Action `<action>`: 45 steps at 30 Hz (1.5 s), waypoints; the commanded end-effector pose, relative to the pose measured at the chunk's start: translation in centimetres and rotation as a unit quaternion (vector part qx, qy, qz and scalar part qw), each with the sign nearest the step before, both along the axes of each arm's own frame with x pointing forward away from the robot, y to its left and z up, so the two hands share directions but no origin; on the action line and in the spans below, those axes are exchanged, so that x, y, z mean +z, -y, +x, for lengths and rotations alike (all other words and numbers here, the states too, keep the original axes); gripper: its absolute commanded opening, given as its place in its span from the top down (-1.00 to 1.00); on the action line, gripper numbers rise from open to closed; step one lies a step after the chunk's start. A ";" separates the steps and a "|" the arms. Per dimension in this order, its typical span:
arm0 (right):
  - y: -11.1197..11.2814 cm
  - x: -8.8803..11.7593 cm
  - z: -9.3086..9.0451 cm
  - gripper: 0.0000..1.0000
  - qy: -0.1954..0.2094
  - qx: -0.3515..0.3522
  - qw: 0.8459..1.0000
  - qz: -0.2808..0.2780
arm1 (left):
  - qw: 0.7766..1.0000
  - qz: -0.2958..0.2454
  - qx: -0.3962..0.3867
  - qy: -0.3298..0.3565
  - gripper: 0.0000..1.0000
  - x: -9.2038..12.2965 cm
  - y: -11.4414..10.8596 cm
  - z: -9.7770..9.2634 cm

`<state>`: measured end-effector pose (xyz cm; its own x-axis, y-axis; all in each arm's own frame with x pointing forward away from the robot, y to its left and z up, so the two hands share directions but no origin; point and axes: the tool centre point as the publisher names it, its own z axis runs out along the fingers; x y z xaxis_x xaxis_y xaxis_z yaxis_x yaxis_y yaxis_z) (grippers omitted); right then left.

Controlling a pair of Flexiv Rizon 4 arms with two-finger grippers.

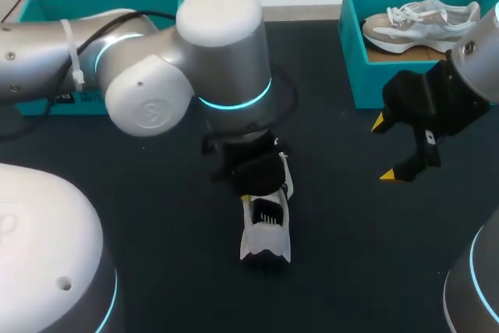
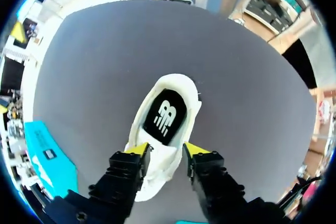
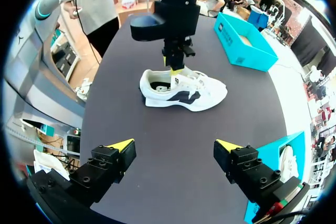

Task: Take the shoe out of the shoebox, open the shoe tongue, remove and reinsert the insole, then place the shoe into the shoebox

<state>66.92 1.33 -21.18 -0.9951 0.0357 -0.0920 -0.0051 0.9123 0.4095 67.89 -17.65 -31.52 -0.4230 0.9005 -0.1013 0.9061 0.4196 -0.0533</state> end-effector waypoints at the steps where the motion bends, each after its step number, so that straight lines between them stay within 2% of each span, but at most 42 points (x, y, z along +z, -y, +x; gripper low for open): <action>1: -0.1 -0.1 0.1 -1.00 -0.001 0.000 1.000 -0.001 | 0.991 0.004 0.131 -0.003 -1.00 2.3 -0.9 -0.4; 13: -0.1 -0.1 0.1 -1.00 -0.001 0.000 1.000 -0.001 | 0.991 0.004 0.131 -0.003 -1.00 2.3 -0.9 -0.4; 15: -0.1 -0.1 0.1 -1.00 -0.001 0.000 1.000 -0.001 | 0.979 0.025 0.200 -0.015 -1.00 2.5 -0.9 -1.3; 17: -0.1 -0.1 0.1 -1.00 -0.001 0.000 1.000 -0.001 | 0.951 0.056 0.305 0.018 -1.00 2.5 -1.0 -2.7; 18: -0.1 -0.1 0.1 -1.00 -0.001 0.000 1.000 -0.001 | 0.944 0.061 0.323 0.029 -1.00 2.5 -1.2 -3.3; 20: -0.1 -0.1 0.1 -1.00 -0.001 0.000 1.000 -0.001 | 0.916 0.070 0.396 0.005 -1.00 2.7 -1.7 -4.1; 23: -0.1 -0.1 0.1 -1.00 -0.001 0.000 1.000 -0.001 | 0.882 0.053 0.467 0.015 -1.00 2.4 -2.3 -4.9; 25: -0.1 -0.1 0.1 -1.00 -0.001 0.000 1.000 -0.001 | 0.876 0.036 0.481 0.007 -1.00 2.0 -2.5 -5.6; 29: -0.1 -0.1 0.1 -1.00 -0.001 0.000 1.000 -0.001 | 0.876 0.018 0.481 0.004 -1.00 0.4 -2.3 -6.8; 33: -0.1 -0.1 0.1 -1.00 -0.001 0.000 1.000 -0.001 | 0.866 -0.031 0.498 0.011 -1.00 -0.9 -1.8 -7.8; 34: -0.1 -0.1 0.1 -1.00 -0.001 0.000 1.000 -0.001 | 0.872 -0.030 0.488 0.008 -1.00 -1.1 -1.5 -8.0; 45: -0.1 -0.1 0.1 -1.00 -0.001 0.000 1.000 -0.001 | 0.876 -0.039 0.481 0.002 -1.00 -2.9 1.3 -8.7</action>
